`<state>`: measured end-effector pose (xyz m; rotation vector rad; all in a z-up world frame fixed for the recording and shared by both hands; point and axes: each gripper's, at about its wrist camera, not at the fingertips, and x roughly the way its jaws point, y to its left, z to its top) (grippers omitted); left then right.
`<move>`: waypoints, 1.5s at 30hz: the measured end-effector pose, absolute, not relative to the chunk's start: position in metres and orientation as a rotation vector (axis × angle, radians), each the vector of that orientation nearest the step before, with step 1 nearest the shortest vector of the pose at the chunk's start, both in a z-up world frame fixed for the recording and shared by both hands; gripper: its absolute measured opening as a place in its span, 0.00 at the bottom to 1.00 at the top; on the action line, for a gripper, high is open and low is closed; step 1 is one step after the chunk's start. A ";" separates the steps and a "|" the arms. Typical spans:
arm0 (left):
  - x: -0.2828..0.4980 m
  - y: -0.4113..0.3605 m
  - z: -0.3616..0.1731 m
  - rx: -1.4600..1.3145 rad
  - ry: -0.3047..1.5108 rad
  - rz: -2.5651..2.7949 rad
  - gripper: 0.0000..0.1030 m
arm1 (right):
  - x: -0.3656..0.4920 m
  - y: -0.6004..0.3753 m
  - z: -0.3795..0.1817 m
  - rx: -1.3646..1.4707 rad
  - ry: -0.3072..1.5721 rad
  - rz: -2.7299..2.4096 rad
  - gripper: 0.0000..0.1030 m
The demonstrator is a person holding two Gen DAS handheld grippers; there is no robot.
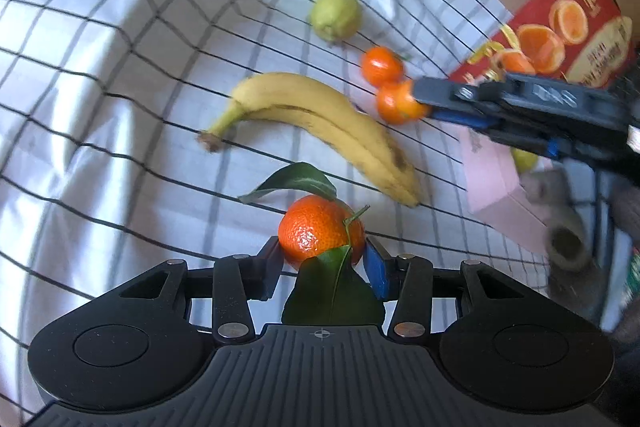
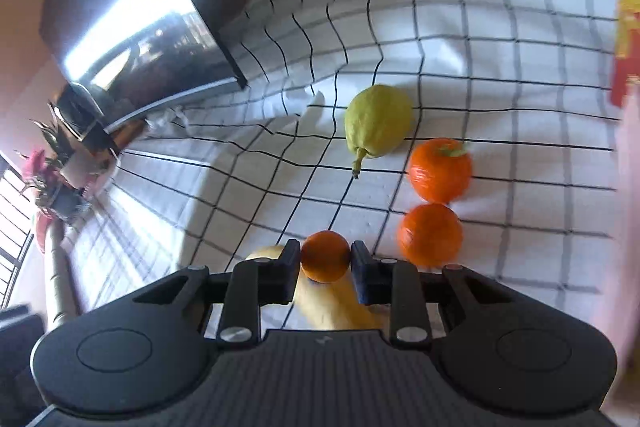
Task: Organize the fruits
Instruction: 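Grasp a small tangerine with the right gripper while the left gripper holds the leafy tangerine, then carry both tangerines into the pink box and open both grippers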
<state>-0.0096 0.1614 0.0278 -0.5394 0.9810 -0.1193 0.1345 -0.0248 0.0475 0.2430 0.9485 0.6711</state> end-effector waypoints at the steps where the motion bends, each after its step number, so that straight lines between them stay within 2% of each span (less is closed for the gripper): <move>1: -0.009 0.156 0.029 -0.532 0.981 -0.134 0.48 | 0.126 -0.033 0.053 0.240 0.935 0.668 0.26; 11: -0.006 0.062 0.037 -0.396 1.027 -0.392 0.48 | -0.001 -0.134 0.083 0.113 0.801 0.441 0.26; 14: -0.001 0.027 0.055 -0.357 0.999 -0.504 0.48 | -0.032 -0.166 0.099 0.084 0.739 0.365 0.26; 22: 0.049 -0.034 0.195 -0.231 0.619 -0.682 0.48 | -0.077 -0.236 0.157 0.161 0.513 0.209 0.26; 25: 0.082 -0.055 0.220 -0.199 0.560 -0.698 0.48 | -0.080 -0.257 0.169 0.184 0.458 0.173 0.26; 28: 0.126 -0.083 0.201 -0.201 0.653 -0.701 0.48 | -0.077 -0.267 0.172 0.200 0.434 0.145 0.26; 32: 0.168 -0.120 0.132 -0.146 0.857 -0.662 0.48 | -0.080 -0.274 0.164 0.221 0.442 0.138 0.26; 37: 0.185 -0.160 0.064 -0.019 1.012 -0.658 0.48 | -0.080 -0.279 0.146 0.239 0.487 0.105 0.26; 41: 0.181 -0.172 0.041 0.090 1.093 -0.661 0.47 | -0.082 -0.285 0.133 0.254 0.514 0.075 0.26; 45: 0.168 -0.164 0.043 0.105 1.062 -0.706 0.45 | -0.075 -0.291 0.118 0.275 0.555 0.050 0.26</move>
